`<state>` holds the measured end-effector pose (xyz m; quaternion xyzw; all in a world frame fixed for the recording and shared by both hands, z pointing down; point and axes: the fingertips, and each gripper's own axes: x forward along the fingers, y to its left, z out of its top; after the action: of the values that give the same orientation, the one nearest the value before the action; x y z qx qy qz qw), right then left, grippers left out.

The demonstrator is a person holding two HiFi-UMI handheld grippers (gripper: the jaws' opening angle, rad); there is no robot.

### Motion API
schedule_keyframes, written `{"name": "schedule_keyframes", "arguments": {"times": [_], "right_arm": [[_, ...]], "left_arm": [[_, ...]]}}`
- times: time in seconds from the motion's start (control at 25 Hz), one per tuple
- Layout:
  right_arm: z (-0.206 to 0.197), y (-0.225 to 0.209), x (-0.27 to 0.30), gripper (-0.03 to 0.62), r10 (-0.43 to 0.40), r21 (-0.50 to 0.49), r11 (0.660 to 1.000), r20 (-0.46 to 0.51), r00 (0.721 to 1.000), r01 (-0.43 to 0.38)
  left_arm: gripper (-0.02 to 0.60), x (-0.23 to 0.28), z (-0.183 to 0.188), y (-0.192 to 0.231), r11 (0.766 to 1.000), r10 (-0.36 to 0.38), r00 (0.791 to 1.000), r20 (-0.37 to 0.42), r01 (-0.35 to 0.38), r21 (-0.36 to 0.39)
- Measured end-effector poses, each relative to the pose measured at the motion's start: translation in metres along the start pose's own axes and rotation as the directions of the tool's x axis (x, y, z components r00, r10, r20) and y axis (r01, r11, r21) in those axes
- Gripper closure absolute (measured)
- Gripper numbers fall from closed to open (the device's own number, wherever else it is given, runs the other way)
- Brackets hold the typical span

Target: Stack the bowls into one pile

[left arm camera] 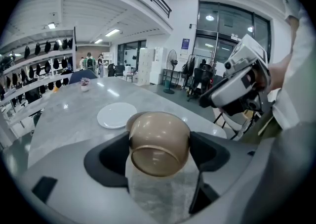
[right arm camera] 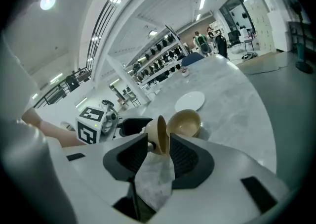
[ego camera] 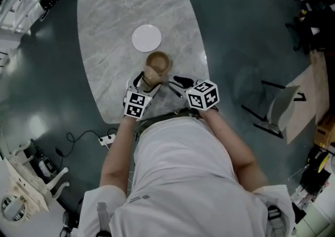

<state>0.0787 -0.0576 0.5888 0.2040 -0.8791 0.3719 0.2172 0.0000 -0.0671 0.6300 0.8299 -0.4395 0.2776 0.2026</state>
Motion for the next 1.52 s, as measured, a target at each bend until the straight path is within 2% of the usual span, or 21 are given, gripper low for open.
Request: {"name": "schedule_keyframes", "arguments": {"times": [0.52, 0.68, 0.76, 1.0, 1.24, 1.52], "right_arm": [[-0.018, 0.032, 0.061, 0.45, 0.127, 0.075, 0.99, -0.086, 0.988, -0.121], [-0.024, 0.037, 0.071, 0.489, 0.13, 0.078, 0.989, -0.112, 0.985, -0.122], [-0.026, 0.038, 0.071, 0.524, 0.131, 0.077, 0.989, -0.117, 0.984, -0.123], [-0.022, 0.052, 0.071, 0.574, 0.173, 0.076, 0.983, -0.101, 0.98, -0.166], [-0.003, 0.06, 0.064, 0.574, 0.182, 0.073, 0.981, -0.059, 0.982, -0.178], [0.028, 0.068, 0.055, 0.574, 0.185, 0.042, 0.982, -0.01, 0.983, -0.184]], "left_arm": [[0.199, -0.017, -0.025, -0.018, 0.997, -0.073, 0.997, -0.019, 0.074, 0.025], [0.199, -0.02, -0.031, -0.022, 0.994, -0.096, 0.995, -0.026, 0.097, 0.047], [0.201, -0.022, -0.033, -0.022, 0.994, -0.092, 0.995, -0.029, 0.094, 0.049], [0.224, -0.037, -0.035, -0.02, 0.996, -0.078, 0.997, -0.012, 0.079, 0.034], [0.224, -0.056, -0.034, -0.012, 0.999, -0.043, 0.999, 0.019, 0.042, 0.02], [0.224, -0.079, -0.035, 0.004, 0.999, 0.026, 0.998, 0.051, -0.023, -0.047]]}}
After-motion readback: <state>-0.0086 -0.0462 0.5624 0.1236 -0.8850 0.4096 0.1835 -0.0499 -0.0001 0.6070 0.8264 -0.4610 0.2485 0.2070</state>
